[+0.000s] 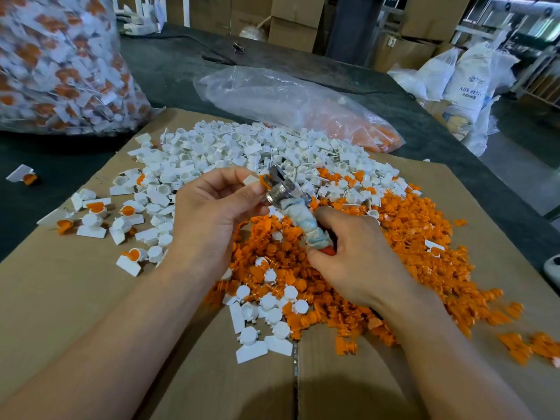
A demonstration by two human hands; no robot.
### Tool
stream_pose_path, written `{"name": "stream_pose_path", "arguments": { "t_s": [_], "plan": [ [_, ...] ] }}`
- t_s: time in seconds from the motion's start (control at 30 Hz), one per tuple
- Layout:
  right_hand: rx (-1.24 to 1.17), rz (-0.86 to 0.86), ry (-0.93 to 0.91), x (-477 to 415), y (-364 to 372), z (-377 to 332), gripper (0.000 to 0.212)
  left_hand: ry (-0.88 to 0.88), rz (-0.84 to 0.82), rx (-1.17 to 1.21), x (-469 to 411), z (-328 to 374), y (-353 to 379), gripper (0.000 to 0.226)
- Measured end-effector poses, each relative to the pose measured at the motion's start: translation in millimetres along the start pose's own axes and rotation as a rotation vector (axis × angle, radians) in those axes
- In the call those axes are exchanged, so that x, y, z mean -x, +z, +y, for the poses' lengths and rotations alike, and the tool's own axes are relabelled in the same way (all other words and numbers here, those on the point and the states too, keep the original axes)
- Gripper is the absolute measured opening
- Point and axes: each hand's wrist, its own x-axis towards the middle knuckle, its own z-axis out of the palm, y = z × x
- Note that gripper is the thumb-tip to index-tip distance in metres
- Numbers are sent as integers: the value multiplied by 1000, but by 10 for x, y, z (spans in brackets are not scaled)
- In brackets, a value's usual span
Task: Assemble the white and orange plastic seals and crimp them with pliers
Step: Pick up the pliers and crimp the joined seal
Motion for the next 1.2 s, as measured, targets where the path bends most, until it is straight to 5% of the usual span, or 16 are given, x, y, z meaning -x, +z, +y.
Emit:
{"name": "stream_pose_path", "arguments": {
  "t_s": [0.77,0.97,1.2],
  "plan": [
    [35,30,27,-9,81,-1,26,-17,75,-40,-1,6,3,19],
    [-198,44,176,-21,-30,46,9,-137,60,-49,-11,-9,-10,10],
    [-554,260,385,-63,-213,227,13,-175,41,-126,-1,-19,0,30]
  ]
}}
